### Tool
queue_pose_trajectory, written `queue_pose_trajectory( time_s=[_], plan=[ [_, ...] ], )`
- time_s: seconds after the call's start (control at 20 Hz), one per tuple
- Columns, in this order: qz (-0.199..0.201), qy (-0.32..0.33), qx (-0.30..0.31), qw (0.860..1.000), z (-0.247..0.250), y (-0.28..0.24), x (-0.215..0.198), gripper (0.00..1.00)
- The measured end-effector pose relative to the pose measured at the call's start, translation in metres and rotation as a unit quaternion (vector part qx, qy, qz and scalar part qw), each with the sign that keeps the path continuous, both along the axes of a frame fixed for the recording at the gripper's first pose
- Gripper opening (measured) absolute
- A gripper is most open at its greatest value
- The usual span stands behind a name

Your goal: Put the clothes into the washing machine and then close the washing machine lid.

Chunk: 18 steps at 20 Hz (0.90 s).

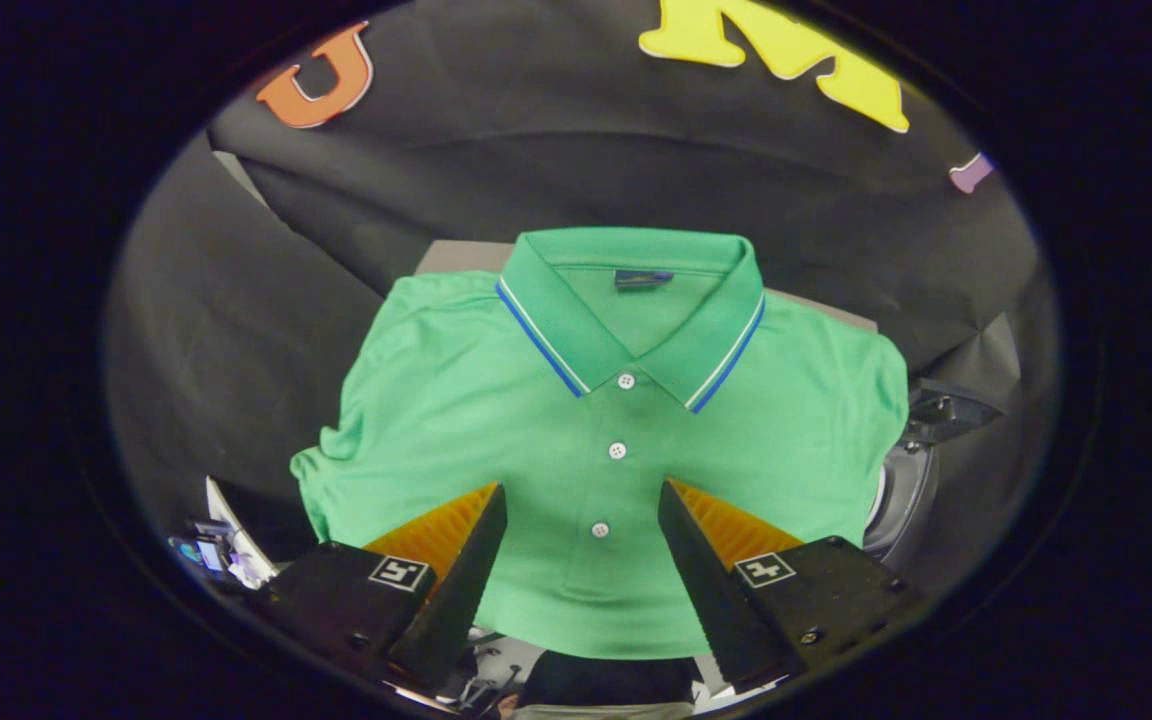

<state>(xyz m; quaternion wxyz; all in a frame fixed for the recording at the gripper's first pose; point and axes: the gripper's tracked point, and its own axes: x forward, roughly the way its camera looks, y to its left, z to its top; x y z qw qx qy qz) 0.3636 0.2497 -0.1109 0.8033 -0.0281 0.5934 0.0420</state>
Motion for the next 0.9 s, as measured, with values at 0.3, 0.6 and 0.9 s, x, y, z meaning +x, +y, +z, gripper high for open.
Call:
queue_pose_trajectory(
  time_s=[0.3, 0.6, 0.9],
  plan=[
    [-0.014, 0.016, -0.036, 0.999, -0.008, -0.007, 0.005, 0.94],
    [0.003, 0.036, -0.042, 0.998, -0.009, -0.011, 0.007, 0.92],
    [0.035, 0.021, -0.043, 0.998, -0.007, -0.015, 0.011, 0.49]
  ],
)
